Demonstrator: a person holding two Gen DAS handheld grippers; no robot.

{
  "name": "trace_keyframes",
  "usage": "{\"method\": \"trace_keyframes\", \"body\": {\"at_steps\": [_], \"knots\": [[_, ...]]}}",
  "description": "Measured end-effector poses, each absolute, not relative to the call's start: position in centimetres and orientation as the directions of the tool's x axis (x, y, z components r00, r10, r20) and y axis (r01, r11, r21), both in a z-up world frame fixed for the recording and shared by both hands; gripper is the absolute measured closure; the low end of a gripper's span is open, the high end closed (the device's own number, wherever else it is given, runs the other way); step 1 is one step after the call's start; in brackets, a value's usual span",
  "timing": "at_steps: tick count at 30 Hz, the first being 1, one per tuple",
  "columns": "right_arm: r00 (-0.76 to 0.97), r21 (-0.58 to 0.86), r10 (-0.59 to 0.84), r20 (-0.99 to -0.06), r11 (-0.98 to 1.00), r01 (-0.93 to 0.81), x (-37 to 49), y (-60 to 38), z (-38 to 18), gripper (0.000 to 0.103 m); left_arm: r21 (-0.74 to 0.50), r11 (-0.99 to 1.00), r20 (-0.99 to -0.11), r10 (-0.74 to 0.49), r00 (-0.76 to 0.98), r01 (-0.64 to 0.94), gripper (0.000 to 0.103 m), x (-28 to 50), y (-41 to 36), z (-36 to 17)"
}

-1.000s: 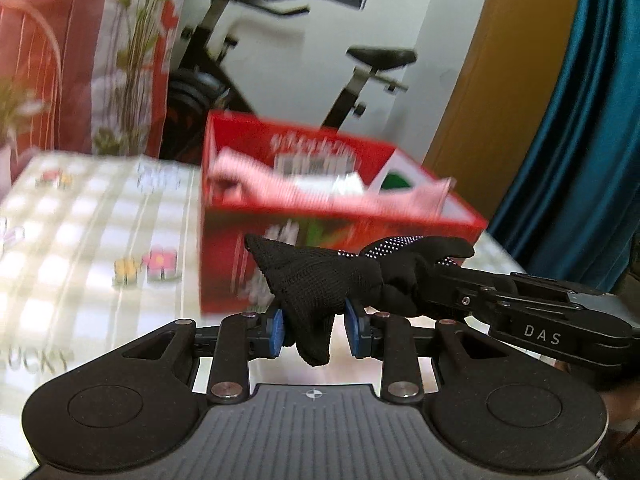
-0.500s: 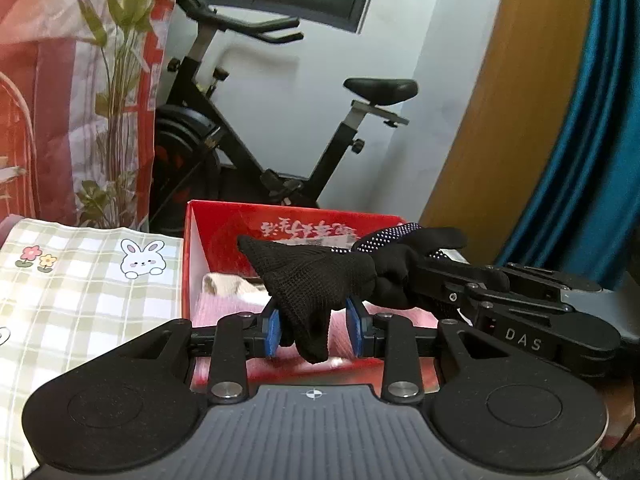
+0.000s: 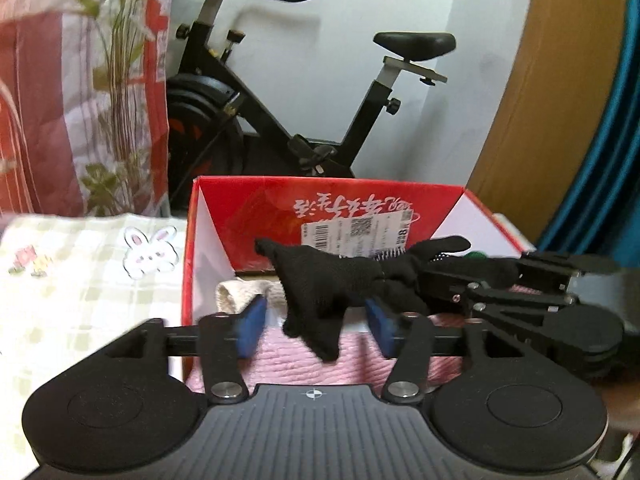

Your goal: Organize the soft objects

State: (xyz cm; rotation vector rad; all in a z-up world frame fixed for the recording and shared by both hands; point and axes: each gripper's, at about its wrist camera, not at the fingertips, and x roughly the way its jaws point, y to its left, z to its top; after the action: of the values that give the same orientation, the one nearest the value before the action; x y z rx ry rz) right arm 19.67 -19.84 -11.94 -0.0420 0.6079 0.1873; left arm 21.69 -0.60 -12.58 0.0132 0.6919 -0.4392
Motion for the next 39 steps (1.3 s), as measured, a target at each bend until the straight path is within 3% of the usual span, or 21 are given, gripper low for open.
{"method": "trace_keyframes", "body": {"at_steps": [5, 6, 9, 15, 23, 31, 39], "knots": [[0.808, 0.010, 0.139, -0.572, 0.987, -0.162, 19.3, -20.1, -12.0, 0.068, -0.098, 0.914, -0.601, -0.370, 0.708, 0.395, 0.010, 21.2, -0.1, -11.8], [0.811, 0.005, 0.135, -0.570, 0.987, -0.161, 19.0, -20.1, -11.8, 0.059, -0.092, 0.916, -0.597, -0.364, 0.715, 0.390, 0.004, 21.0, -0.1, -11.5], [0.830, -0.014, 0.112, -0.547, 0.990, -0.143, 18.1, -20.2, -10.9, 0.029, -0.067, 0.927, -0.588, -0.334, 0.736, 0.368, 0.000, 20.2, 0.1, -10.6], [0.854, -0.020, 0.098, -0.511, 0.992, -0.126, 16.0, -20.7, -8.4, 0.001, -0.012, 0.946, -0.564, -0.273, 0.779, 0.323, 0.000, 18.1, 0.7, -8.4], [0.884, -0.016, 0.072, -0.461, 0.996, -0.090, 12.5, -20.7, -4.6, 0.000, 0.089, 0.971, -0.520, -0.144, 0.842, 0.221, 0.000, 14.8, 0.7, -4.7], [0.907, 0.037, 0.074, -0.414, 0.997, -0.065, 7.9, -20.9, -0.7, 0.000, 0.049, 0.967, -0.456, -0.201, 0.867, 0.250, 0.000, 9.9, 2.2, -0.3], [0.919, 0.075, 0.060, -0.391, 0.997, -0.033, 2.8, -20.4, 3.1, 0.000, 0.078, 0.974, -0.407, -0.166, 0.898, 0.215, 0.000, 4.6, 3.1, 2.6]]}}
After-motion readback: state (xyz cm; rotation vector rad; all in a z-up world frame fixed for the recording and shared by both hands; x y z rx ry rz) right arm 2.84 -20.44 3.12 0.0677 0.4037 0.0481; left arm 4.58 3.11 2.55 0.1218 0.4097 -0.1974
